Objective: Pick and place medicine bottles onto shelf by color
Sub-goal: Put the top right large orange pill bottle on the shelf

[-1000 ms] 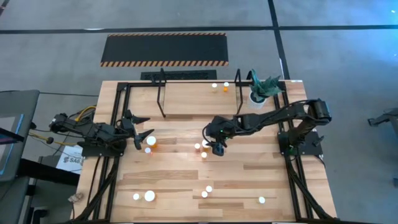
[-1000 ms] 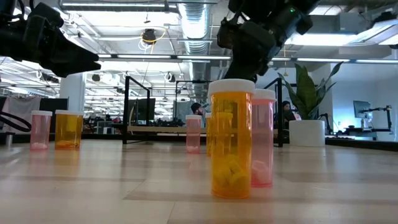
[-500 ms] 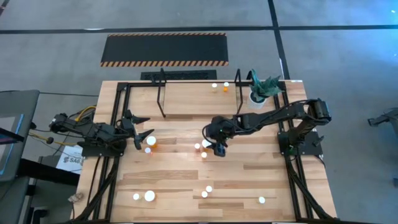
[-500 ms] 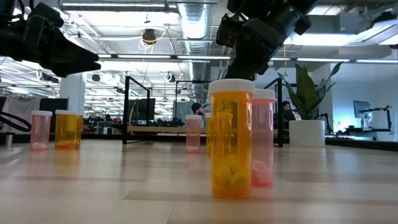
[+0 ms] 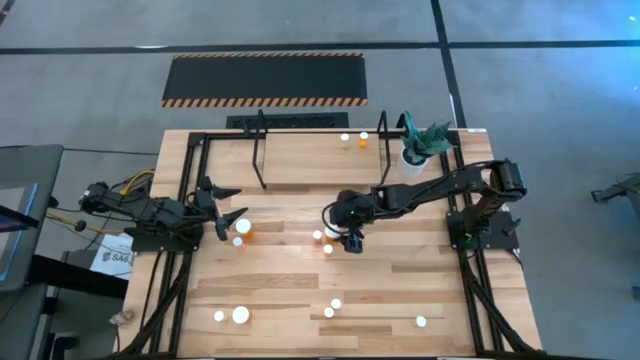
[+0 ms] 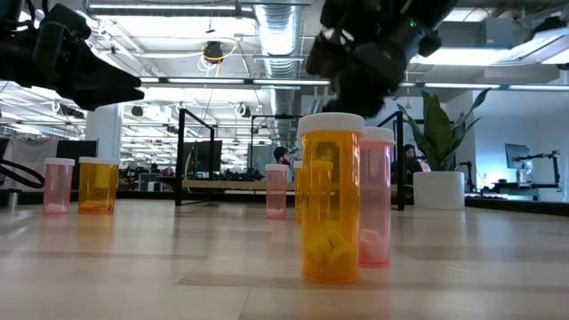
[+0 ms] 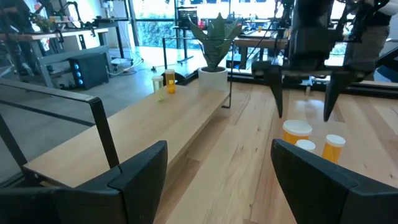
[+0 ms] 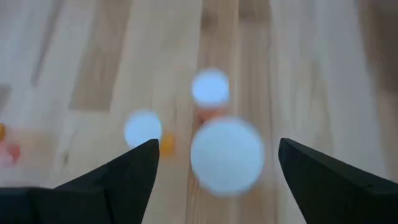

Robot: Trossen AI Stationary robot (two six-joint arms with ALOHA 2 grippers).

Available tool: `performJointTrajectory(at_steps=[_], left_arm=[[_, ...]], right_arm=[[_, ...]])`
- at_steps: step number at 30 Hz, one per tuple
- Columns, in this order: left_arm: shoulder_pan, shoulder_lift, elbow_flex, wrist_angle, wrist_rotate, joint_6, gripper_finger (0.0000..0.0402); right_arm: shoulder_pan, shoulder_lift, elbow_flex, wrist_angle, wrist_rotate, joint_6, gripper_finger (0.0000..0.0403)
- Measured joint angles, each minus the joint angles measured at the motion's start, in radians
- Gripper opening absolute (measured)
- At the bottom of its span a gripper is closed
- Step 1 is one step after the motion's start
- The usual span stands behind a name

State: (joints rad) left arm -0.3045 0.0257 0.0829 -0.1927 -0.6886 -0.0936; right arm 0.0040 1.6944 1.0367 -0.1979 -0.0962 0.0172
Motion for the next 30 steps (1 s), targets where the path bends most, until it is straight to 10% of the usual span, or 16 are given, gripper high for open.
performJointTrajectory(at_steps=[30], left_arm=[[0.0, 0.0, 0.0, 0.001, 0.0, 0.0, 0.0273]], right_arm=[[-0.046, 0.126, 0.002, 0.082, -0.09, 0.065, 0.0332]])
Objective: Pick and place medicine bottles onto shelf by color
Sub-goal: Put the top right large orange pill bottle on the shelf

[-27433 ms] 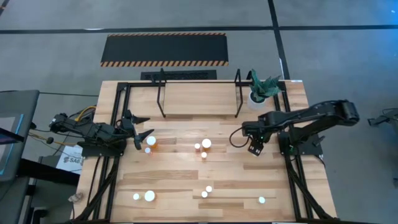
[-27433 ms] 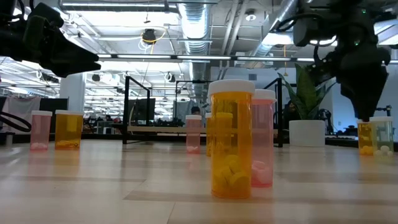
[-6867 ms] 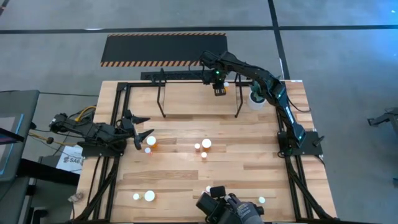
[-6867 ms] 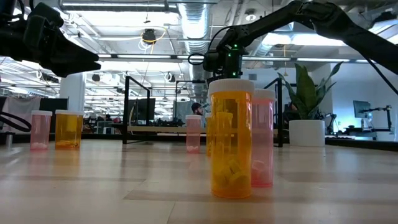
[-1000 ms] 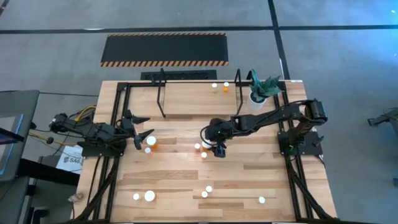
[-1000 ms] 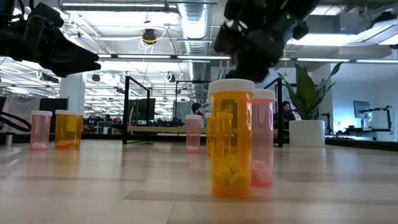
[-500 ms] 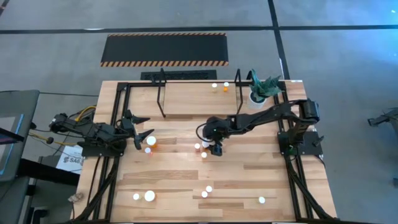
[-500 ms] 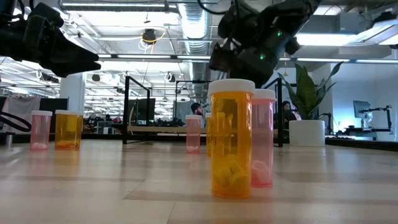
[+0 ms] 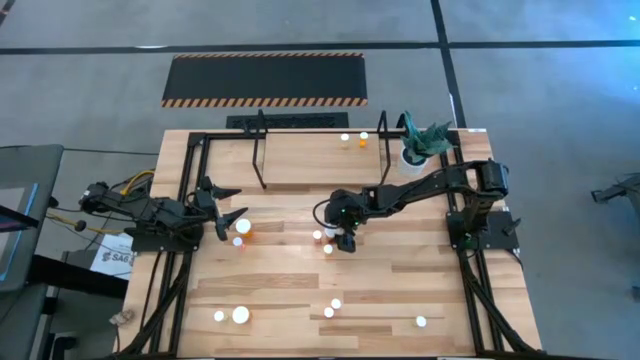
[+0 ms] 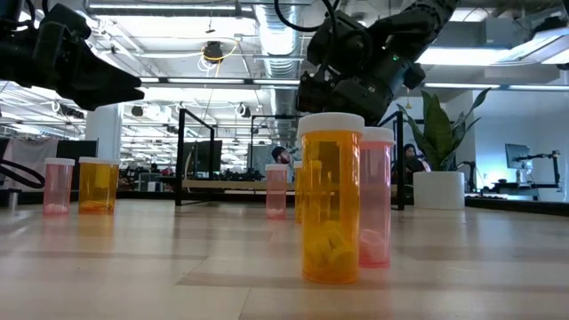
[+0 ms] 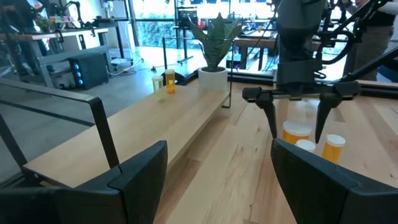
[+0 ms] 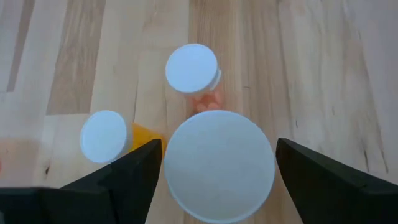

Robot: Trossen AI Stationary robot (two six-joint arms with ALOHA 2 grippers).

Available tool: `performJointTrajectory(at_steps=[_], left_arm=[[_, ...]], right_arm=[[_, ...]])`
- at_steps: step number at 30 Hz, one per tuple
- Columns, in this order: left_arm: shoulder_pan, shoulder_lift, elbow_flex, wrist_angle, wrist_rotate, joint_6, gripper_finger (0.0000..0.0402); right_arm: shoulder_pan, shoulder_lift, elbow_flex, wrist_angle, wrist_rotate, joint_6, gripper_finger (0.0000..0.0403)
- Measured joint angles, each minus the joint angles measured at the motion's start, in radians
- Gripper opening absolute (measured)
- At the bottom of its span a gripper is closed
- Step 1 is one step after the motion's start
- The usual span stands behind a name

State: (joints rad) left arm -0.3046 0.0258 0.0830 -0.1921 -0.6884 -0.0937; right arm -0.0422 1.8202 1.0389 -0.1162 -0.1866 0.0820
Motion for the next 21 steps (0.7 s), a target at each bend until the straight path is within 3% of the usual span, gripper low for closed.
performJointTrajectory(at_steps=[21], left_arm=[[0.0, 0.0, 0.0, 0.0, 0.0, 0.0, 0.0273]], right_arm=[[0.0, -0.001, 0.0, -0.011, 0.003, 0.052, 0.024]])
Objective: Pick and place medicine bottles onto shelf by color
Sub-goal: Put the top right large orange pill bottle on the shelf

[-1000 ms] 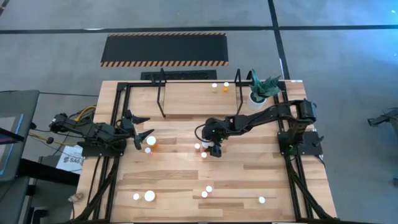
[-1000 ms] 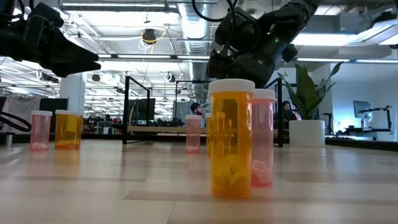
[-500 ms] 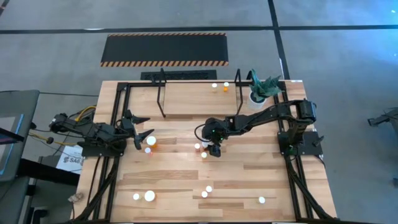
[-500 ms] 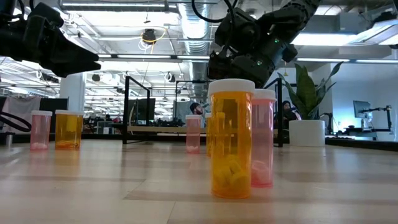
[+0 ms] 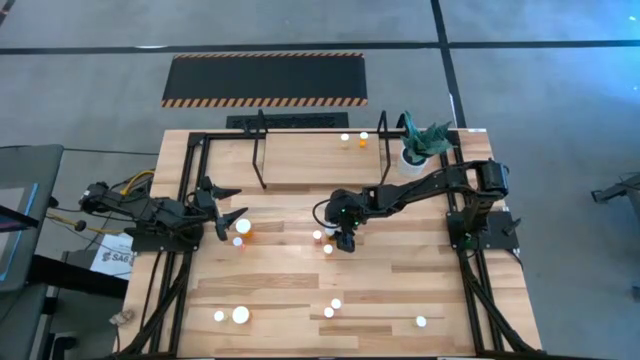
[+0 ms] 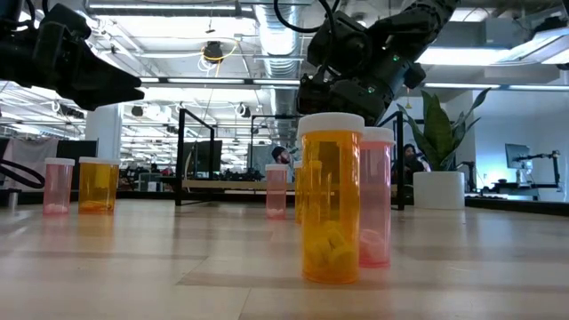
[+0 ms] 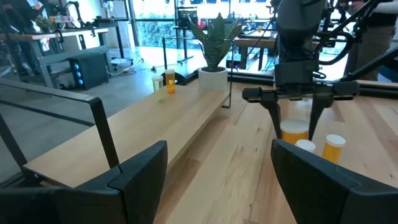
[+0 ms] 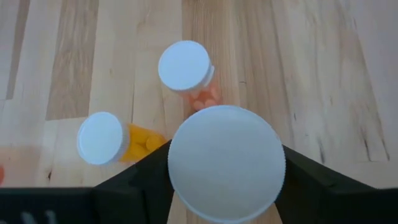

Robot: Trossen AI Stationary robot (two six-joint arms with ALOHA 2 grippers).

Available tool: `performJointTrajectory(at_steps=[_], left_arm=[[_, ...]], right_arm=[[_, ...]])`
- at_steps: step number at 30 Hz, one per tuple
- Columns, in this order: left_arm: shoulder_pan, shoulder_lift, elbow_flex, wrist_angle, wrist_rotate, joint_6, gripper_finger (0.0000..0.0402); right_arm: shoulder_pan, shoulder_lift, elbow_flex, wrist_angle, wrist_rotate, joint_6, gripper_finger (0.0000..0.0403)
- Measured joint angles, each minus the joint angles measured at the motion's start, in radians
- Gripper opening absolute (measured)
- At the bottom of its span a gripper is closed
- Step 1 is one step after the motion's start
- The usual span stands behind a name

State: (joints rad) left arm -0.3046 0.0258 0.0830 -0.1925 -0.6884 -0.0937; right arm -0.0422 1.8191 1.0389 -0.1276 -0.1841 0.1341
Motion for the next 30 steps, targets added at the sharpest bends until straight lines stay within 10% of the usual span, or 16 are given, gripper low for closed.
performJointTrajectory(at_steps=[30], left_arm=[[0.0, 0.0, 0.0, 0.0, 0.0, 0.0, 0.0273]], right_arm=[[-0.136, -0.22, 0.008, -0.144, 0.1, -0.161, 0.0227]])
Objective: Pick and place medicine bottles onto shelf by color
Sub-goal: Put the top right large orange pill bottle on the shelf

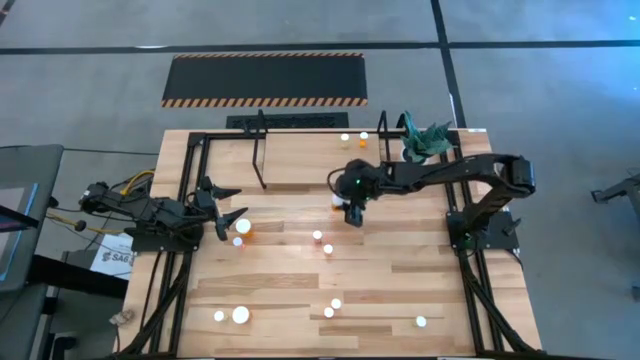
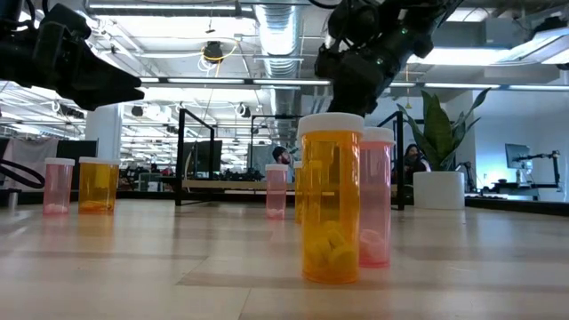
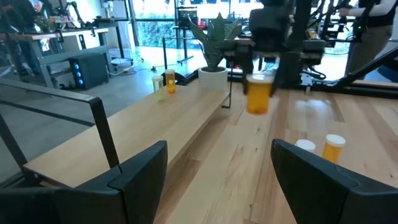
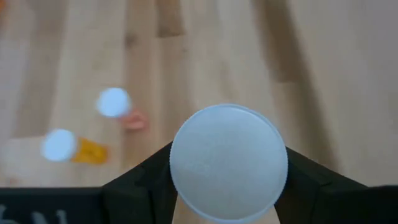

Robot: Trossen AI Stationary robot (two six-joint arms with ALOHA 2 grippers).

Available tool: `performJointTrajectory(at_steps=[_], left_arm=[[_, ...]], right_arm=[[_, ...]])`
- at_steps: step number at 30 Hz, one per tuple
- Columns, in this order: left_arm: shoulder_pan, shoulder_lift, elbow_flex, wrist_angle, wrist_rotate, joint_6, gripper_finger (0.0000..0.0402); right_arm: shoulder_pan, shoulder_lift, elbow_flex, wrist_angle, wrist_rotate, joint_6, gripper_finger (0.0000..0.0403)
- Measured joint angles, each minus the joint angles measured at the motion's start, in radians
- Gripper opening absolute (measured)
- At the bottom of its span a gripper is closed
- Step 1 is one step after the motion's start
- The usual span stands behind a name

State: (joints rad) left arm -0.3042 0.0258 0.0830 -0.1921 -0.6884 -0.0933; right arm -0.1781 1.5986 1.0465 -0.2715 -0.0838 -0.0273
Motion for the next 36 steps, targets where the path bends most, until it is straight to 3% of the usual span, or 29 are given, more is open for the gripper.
performJointTrajectory(at_steps=[7, 15, 21, 36], left_arm=[[0.0, 0.0, 0.0, 0.0, 0.0, 0.0, 0.0273], [0.0, 0.0, 0.0, 0.0, 0.0, 0.0, 0.0273], [0.0, 0.0, 0.0, 0.001, 0.0, 0.0, 0.0273], [0.0, 0.0, 0.0, 0.0, 0.0, 0.0, 0.0273]], right_arm=[[-0.039, -0.008, 0.158, -0.163, 0.092, -0.172, 0.0226], [-0.13, 0.006, 0.255, -0.157, 0.134, -0.227, 0.0226], [-0.198, 0.158, 0.363, -0.178, 0.124, -0.215, 0.0227], [-0.299, 0.527, 0.819, -0.386, 0.072, -0.178, 0.0225]])
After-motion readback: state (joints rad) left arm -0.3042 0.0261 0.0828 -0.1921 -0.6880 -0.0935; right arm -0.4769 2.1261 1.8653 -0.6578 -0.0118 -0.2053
